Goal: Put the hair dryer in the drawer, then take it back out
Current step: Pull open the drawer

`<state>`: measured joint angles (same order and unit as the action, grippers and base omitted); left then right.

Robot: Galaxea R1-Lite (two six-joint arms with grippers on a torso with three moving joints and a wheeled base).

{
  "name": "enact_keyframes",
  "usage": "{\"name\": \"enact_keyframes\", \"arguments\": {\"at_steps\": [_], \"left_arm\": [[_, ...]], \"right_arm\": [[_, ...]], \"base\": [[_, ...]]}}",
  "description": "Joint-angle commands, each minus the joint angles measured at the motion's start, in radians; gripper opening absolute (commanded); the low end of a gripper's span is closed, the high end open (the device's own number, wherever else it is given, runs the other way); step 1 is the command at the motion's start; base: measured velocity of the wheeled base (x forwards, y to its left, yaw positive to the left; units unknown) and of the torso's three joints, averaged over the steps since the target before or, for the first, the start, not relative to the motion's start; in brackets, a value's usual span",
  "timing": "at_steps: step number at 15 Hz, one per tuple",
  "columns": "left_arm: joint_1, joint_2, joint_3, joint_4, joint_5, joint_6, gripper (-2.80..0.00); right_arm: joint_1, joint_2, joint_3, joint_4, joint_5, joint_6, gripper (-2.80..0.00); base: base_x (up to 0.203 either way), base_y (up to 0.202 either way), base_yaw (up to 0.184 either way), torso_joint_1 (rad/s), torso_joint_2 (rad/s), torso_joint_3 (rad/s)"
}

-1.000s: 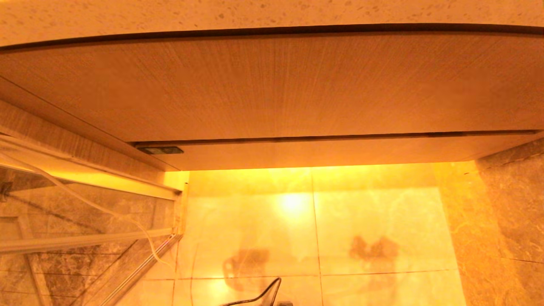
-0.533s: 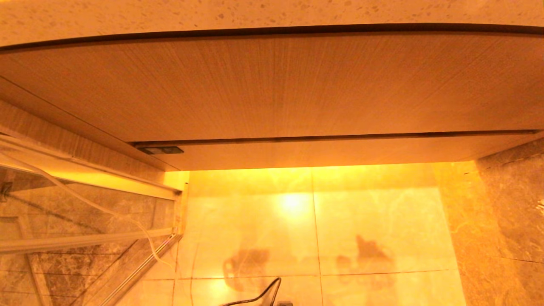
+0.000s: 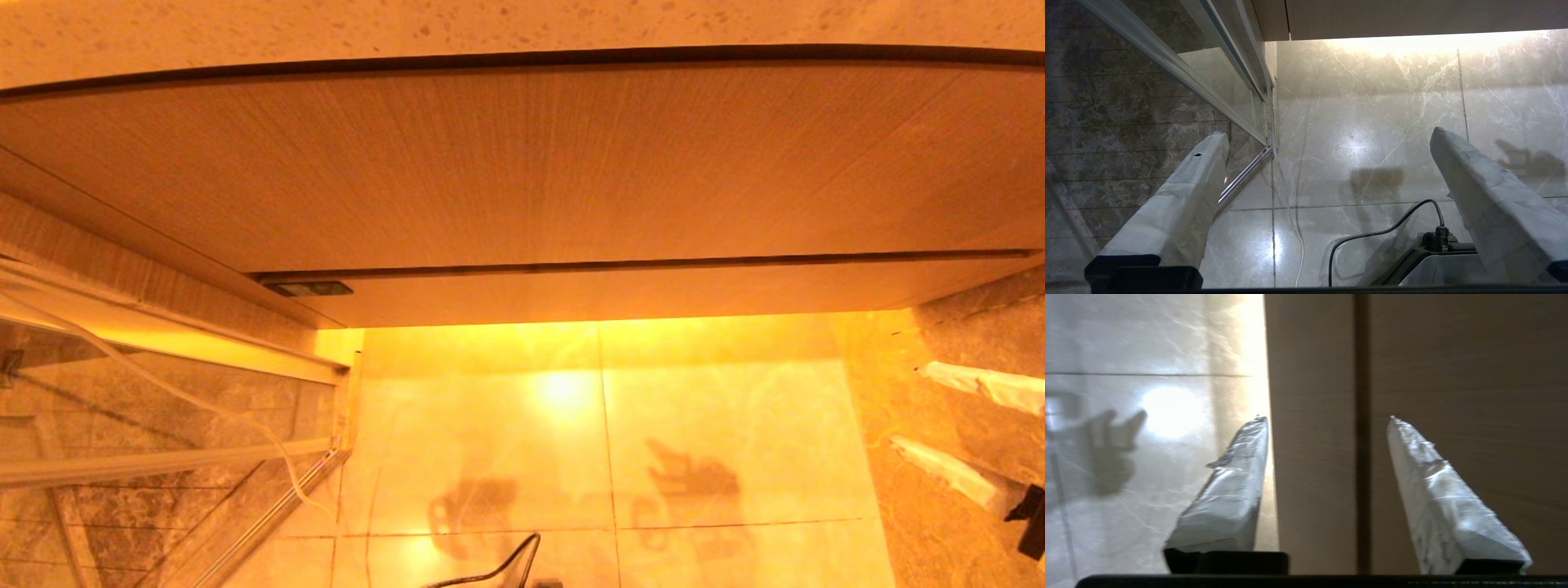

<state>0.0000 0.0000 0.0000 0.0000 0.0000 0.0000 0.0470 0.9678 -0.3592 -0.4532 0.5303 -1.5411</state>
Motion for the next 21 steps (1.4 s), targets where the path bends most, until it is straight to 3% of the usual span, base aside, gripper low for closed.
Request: {"name": "enact_keyframes", "arguments": {"at_steps": [1, 12, 17, 21], "left_arm": [[0.0, 0.0, 0.0, 0.0, 0.0, 0.0, 0.0], [0.0, 0.0, 0.0, 0.0, 0.0, 0.0, 0.0], [0.0, 0.0, 0.0, 0.0, 0.0, 0.0, 0.0], [0.0, 0.0, 0.0, 0.0, 0.0, 0.0, 0.0]], "right_arm": [[0.018, 0.051, 0.01, -0.001, 0.005, -0.011, 0.0], [0.017, 0.453, -0.116, -0.1, 0.016, -0.095, 0.0], [0.001, 0.606, -0.308, -0.119, -0.001, -0.047, 0.0], [-0.045, 0.685, -0.384, -0.119, -0.063, -0.021, 0.0]], "base": [[0.0, 0.0, 0.0, 0.0, 0.0, 0.0], [0.0, 0.0, 0.0, 0.0, 0.0, 0.0], [0.0, 0.0, 0.0, 0.0, 0.0, 0.0], [0.0, 0.0, 0.0, 0.0, 0.0, 0.0]]}}
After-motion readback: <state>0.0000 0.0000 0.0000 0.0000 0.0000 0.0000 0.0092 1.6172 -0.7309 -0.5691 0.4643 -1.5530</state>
